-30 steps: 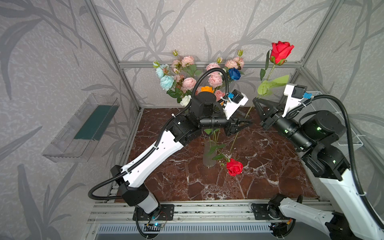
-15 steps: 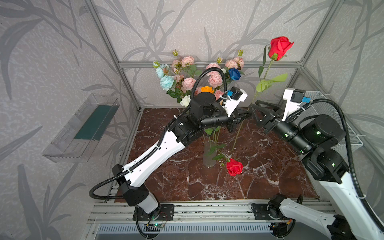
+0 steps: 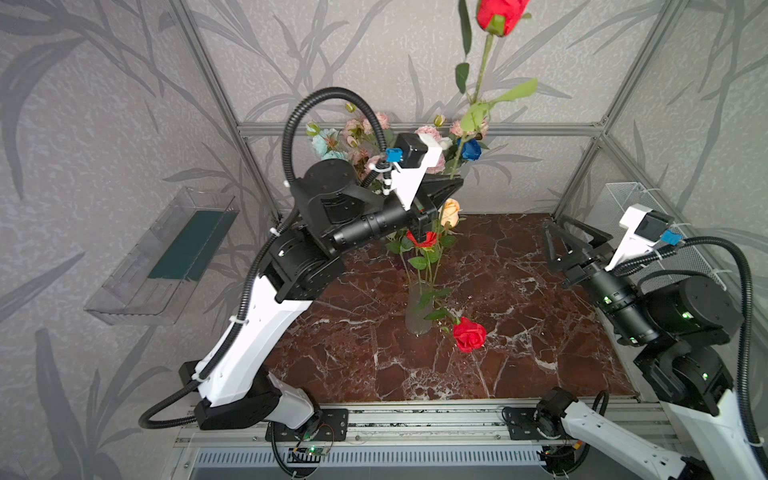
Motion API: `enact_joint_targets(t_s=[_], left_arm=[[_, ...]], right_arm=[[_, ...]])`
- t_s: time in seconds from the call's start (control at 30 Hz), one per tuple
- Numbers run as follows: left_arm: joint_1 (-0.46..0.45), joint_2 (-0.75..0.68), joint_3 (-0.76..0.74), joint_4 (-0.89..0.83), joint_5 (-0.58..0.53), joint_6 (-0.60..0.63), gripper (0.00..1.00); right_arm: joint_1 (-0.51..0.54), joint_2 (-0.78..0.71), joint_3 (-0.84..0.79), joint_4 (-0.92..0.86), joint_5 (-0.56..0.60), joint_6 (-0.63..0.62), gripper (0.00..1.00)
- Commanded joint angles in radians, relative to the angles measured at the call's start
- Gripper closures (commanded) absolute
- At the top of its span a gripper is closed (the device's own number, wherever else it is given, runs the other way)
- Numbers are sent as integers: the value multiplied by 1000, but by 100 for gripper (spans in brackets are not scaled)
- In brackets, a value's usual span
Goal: Arrange the flowers into the vase
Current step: 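Grasp the red rose stem with the left gripper while the right releases and withdraws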
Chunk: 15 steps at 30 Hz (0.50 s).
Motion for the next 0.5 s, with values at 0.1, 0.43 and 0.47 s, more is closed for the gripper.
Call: enact_joint_targets(t_s=[0.1, 0.43, 0.47], left_arm=[[10, -170, -284, 167, -192, 33, 100], [107, -301, -559, 383, -272, -112, 100], [124, -309, -585, 408, -268, -130, 100]], right_arm=[[5, 12, -27, 18, 49, -27, 43], [5, 12, -44, -8, 106, -55, 43], [4, 13, -40, -12, 109, -57, 43]])
